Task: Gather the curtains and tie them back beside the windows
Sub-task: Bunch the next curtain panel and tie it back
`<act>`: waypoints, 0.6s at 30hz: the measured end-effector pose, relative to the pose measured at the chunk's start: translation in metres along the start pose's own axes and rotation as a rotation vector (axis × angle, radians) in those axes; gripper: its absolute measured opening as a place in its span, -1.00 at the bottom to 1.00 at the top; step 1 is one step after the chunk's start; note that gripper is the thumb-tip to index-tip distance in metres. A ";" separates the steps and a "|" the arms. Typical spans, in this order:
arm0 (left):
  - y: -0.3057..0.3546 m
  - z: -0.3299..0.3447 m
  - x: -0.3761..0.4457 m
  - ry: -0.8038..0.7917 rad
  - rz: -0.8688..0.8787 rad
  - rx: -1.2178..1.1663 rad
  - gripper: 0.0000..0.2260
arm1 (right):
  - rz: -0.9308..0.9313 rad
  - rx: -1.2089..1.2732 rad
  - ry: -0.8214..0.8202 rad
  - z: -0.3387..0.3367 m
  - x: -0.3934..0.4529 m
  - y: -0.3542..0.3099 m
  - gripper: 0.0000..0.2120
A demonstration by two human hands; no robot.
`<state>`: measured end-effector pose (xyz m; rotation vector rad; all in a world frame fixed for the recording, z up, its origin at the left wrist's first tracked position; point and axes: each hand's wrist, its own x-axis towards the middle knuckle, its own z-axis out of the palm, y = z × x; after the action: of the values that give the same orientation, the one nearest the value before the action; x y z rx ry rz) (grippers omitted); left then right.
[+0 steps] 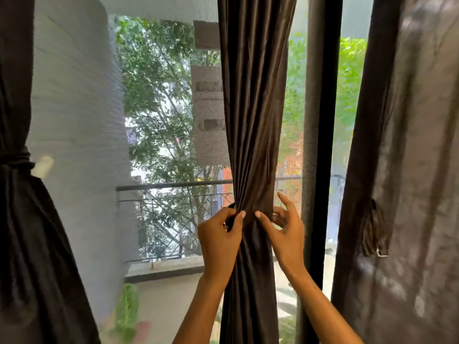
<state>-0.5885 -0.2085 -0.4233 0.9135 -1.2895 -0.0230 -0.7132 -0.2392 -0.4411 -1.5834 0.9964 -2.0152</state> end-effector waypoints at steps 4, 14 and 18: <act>0.003 0.003 -0.003 -0.005 -0.012 0.024 -0.97 | -0.298 -0.223 0.152 0.001 -0.012 -0.008 -0.84; 0.016 0.005 -0.015 -0.010 -0.064 -0.098 -0.83 | -0.314 -0.169 -0.131 0.014 -0.042 0.008 -0.40; 0.020 0.004 -0.012 -0.033 -0.070 -0.101 -0.89 | -0.316 -0.146 -0.231 0.009 -0.041 0.008 -0.59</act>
<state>-0.6051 -0.1913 -0.4211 0.8748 -1.2750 -0.1574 -0.6937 -0.2196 -0.4734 -2.1116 0.8654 -1.9274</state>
